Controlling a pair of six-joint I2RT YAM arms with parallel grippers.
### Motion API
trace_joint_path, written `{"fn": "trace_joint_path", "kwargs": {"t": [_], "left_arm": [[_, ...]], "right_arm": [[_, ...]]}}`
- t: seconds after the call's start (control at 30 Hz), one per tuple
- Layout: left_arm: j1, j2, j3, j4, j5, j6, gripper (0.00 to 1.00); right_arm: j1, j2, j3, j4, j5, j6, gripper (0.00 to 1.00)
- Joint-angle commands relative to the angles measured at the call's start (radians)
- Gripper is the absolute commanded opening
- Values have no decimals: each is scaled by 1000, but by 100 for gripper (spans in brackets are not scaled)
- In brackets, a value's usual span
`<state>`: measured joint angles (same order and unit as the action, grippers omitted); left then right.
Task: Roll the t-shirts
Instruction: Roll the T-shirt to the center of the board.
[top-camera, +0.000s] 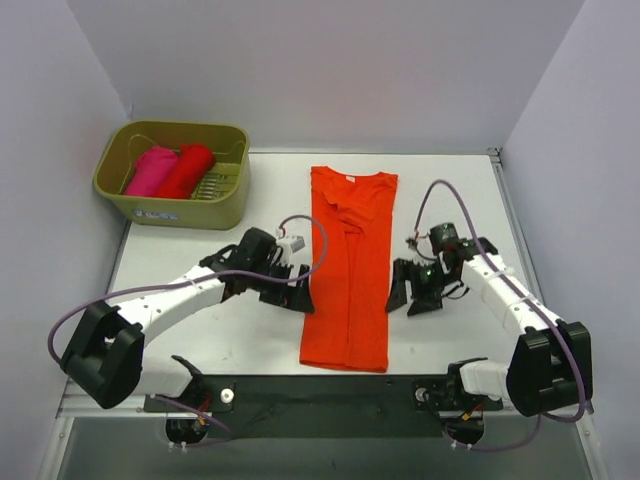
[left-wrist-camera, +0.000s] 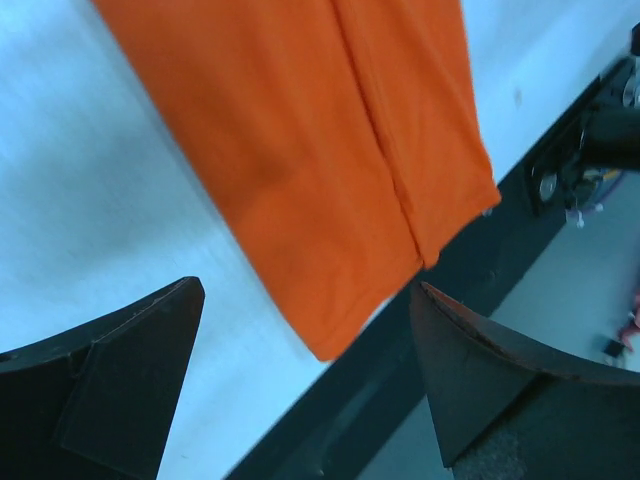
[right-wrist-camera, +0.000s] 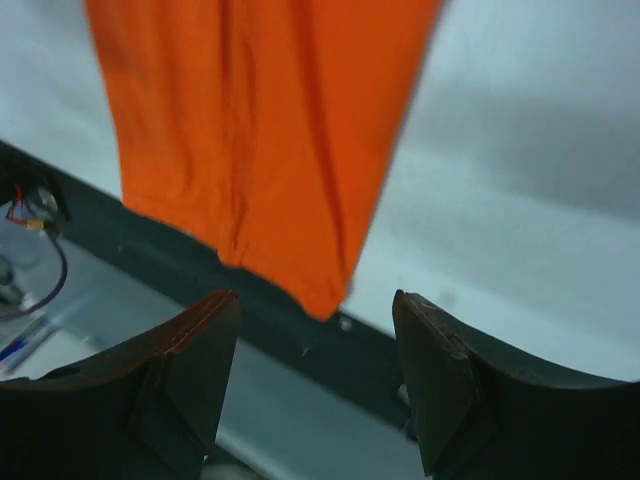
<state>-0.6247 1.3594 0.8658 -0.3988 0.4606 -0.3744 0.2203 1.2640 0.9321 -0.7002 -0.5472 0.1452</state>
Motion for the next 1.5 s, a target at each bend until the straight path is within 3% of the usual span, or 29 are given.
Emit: {"fn": "trace_joint_path", "kwargs": {"t": [0.0, 0.13, 0.23, 0.33, 0.57, 0.77, 0.97, 1.03, 1.1, 1.17, 1.2, 1.27, 1.37, 1.47], "left_arm": [[-21, -52, -190, 31, 70, -161, 97], [-36, -91, -331, 78, 79, -273, 97], [-78, -100, -408, 156, 111, -325, 97], [-110, -79, -439, 179, 104, -362, 90], [-119, 0, -459, 236, 70, -435, 73], [-136, 50, -455, 270, 67, -474, 63], [-150, 90, -453, 256, 46, -503, 60], [-152, 99, -450, 247, 33, -509, 58], [-153, 107, -450, 239, 27, -512, 56], [-158, 109, -452, 235, 18, -514, 54], [-162, 110, -450, 233, 15, -517, 54], [-167, 107, -447, 236, 15, -515, 45], [-170, 96, -447, 233, 4, -506, 33], [-170, 84, -442, 235, 4, -489, 28]], "right_arm": [[5, -86, -254, -68, -183, 261, 64], [128, -112, -324, -71, -172, 356, 66], [149, -74, -371, -70, -134, 424, 66], [148, 1, -409, -48, -122, 487, 61], [143, 123, -454, 48, -174, 534, 48], [172, 155, -470, 84, -197, 560, 44], [179, 198, -472, 110, -194, 564, 41], [188, 213, -469, 114, -189, 564, 37], [198, 216, -469, 107, -165, 565, 27], [228, 218, -466, 91, -125, 582, 28], [241, 219, -466, 91, -113, 588, 35], [266, 212, -467, 90, -105, 596, 39], [271, 195, -484, 93, -82, 597, 33], [271, 158, -486, 102, -94, 584, 11]]}}
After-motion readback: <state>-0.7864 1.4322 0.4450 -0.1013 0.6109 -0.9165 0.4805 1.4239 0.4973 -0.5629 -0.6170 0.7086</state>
